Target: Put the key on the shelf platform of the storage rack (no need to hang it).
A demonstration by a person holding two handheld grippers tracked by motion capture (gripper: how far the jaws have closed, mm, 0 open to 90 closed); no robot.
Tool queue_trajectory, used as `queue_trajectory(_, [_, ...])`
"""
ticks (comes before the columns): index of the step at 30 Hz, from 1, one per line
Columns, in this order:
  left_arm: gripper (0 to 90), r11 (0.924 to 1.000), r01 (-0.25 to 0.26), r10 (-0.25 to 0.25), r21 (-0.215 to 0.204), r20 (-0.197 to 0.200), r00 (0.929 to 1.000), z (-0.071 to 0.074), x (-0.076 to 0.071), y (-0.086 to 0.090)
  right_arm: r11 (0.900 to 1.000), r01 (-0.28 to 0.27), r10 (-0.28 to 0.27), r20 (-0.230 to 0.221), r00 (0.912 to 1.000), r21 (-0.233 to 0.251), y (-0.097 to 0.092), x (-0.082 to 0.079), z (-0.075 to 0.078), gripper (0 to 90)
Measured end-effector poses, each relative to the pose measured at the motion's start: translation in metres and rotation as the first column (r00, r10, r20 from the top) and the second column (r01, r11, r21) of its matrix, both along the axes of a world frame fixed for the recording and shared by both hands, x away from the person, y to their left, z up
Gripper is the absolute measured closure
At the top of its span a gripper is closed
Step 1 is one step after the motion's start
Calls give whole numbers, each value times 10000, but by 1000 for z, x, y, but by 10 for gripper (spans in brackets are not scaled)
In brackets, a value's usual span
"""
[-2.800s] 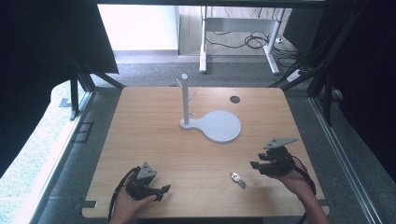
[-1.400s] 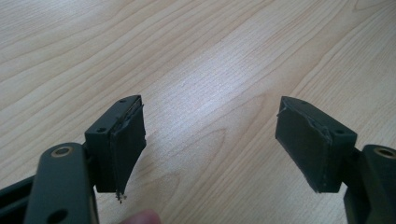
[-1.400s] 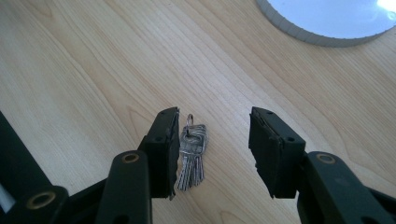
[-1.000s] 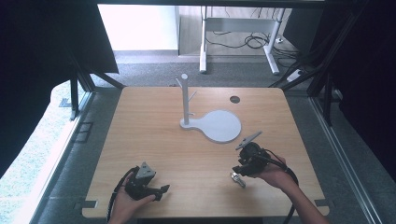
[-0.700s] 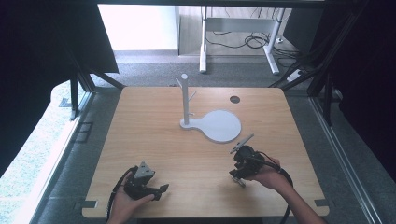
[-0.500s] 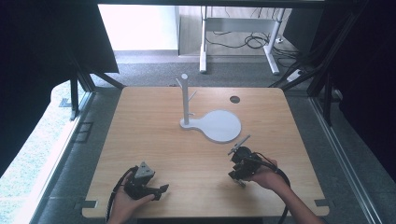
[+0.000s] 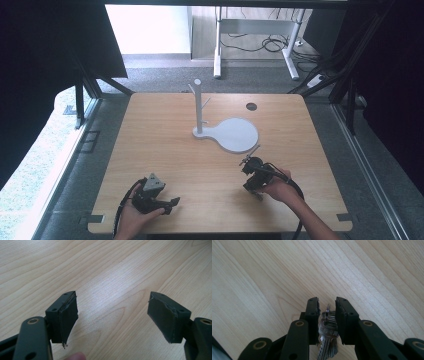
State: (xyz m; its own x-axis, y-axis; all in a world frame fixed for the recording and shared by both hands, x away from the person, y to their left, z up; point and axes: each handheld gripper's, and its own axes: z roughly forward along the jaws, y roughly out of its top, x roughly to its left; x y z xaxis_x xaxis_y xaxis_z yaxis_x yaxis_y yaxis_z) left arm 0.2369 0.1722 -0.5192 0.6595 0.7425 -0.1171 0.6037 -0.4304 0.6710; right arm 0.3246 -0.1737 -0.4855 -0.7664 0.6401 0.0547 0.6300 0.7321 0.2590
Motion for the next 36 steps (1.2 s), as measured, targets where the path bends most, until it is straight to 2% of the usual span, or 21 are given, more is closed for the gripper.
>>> queue_trajectory(12, [246,10000,19,-19,-14,-12,10000,0,0,0,9995,-70,68,-67,10000,-321,4,3,-8,805])
queue_trajectory(19, [245,10000,34,-34,-11,-39,10000,-1,0,-1,9981,-154,152,-33,9999,-605,7,3,-11,889])
queue_trajectory(22, [245,10000,47,-47,-18,-41,10000,-1,0,-1,9975,-120,114,-83,9999,-695,8,3,-11,890])
queue_trajectory(27, [245,10000,12,-12,-18,-24,10000,0,1,1,9948,-506,491,-194,9986,-879,8,3,-8,898])
queue_trajectory(30, [245,10000,12,-12,-9,-20,10000,0,0,1,9943,-510,491,-221,9985,-935,8,3,-6,900])
queue_trajectory(36, [245,10000,7,-7,-12,-11,10000,0,0,1,9963,-443,426,-255,9988,-742,3,4,1,900])
